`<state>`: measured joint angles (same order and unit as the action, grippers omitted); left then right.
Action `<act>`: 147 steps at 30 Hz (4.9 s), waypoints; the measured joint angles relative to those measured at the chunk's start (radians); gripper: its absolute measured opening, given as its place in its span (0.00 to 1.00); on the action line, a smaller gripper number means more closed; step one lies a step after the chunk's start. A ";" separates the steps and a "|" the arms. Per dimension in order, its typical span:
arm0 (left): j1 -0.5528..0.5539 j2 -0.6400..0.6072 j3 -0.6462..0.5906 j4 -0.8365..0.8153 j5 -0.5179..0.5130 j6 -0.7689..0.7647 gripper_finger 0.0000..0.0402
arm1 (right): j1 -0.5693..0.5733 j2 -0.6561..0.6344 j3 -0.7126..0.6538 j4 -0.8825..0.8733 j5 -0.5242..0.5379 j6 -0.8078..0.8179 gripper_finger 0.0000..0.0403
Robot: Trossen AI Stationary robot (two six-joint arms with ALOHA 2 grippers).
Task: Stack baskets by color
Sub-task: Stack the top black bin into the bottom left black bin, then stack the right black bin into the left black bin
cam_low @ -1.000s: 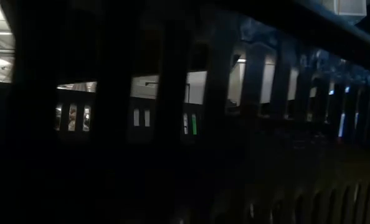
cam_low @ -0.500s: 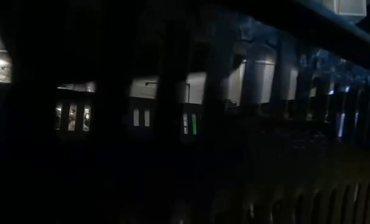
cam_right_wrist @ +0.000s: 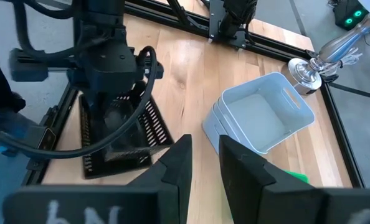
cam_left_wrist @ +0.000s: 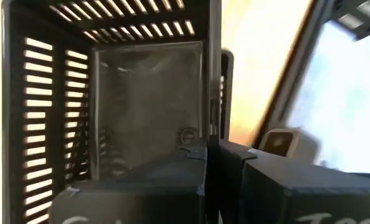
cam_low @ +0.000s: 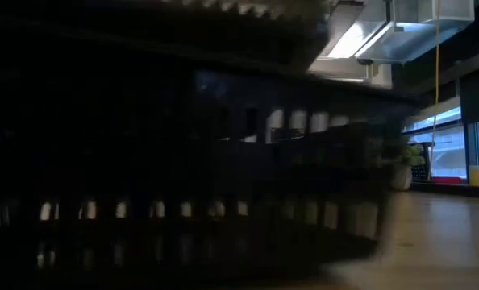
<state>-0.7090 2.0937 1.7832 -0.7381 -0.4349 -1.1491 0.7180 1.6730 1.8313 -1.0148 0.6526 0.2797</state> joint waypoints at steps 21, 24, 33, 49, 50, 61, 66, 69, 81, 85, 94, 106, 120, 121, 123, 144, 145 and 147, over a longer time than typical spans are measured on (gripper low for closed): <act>0.011 0.000 0.000 -0.358 0.048 -0.024 0.00 | 0.001 0.000 0.000 0.000 -0.002 -0.024 0.20; 0.015 0.000 0.000 -0.386 0.052 -0.004 0.00 | 0.006 0.000 0.000 0.001 -0.002 -0.031 0.20; 0.025 0.000 0.000 -0.402 0.052 0.000 0.00 | 0.007 0.000 0.000 0.001 -0.034 -0.027 0.20; 0.044 0.000 0.000 -0.394 0.158 0.060 0.11 | 0.007 0.000 0.000 0.001 -0.037 -0.027 0.20; 0.047 0.000 0.000 -0.393 0.158 0.059 0.12 | 0.007 0.000 0.000 0.001 -0.037 -0.027 0.20; 0.047 0.000 0.000 -0.393 0.131 0.108 0.16 | 0.007 0.000 0.000 0.001 -0.079 -0.055 0.20; 0.040 -0.001 0.000 -0.393 0.132 0.121 0.17 | 0.007 0.000 0.000 0.001 -0.079 -0.053 0.20; 0.041 -0.001 0.000 -0.393 0.143 0.120 0.17 | 0.007 0.000 0.000 0.011 -0.079 -0.053 0.20; 0.043 -0.002 0.000 -0.394 0.168 0.113 0.12 | 0.007 0.000 0.000 0.011 -0.078 -0.056 0.20; 0.043 -0.002 0.000 -0.394 0.160 0.131 0.02 | 0.007 0.000 0.000 0.011 -0.078 -0.074 0.20; 0.033 -0.002 0.000 -0.397 0.123 0.112 0.01 | 0.007 0.000 0.000 0.011 -0.078 -0.076 0.20; 0.022 -0.002 0.000 -0.402 0.053 0.086 0.00 | 0.007 0.000 0.000 0.011 -0.078 -0.077 0.20; 0.024 -0.002 0.000 -0.332 0.059 0.150 0.10 | 0.007 0.000 0.000 0.011 -0.078 -0.078 0.20; 0.027 -0.002 0.000 -0.332 0.061 0.160 0.11 | 0.007 0.000 0.000 0.011 -0.078 -0.078 0.20; 0.033 -0.002 0.000 -0.332 0.068 0.164 0.13 | 0.007 0.000 0.000 0.011 -0.078 -0.078 0.20; 0.052 -0.031 0.000 -0.328 0.001 0.212 0.14 | 0.007 0.000 0.000 0.003 -0.080 -0.040 0.20; 0.046 -0.045 0.000 -0.328 -0.014 0.218 0.14 | 0.007 0.000 0.000 0.002 -0.080 -0.027 0.20; 0.031 -0.066 0.002 -0.340 -0.041 0.221 0.14 | 0.007 0.000 0.000 0.001 -0.081 -0.016 0.20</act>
<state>-0.6775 2.0276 1.7847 -1.0783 -0.4760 -0.9279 0.7250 1.6730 1.8313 -1.0137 0.5712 0.2640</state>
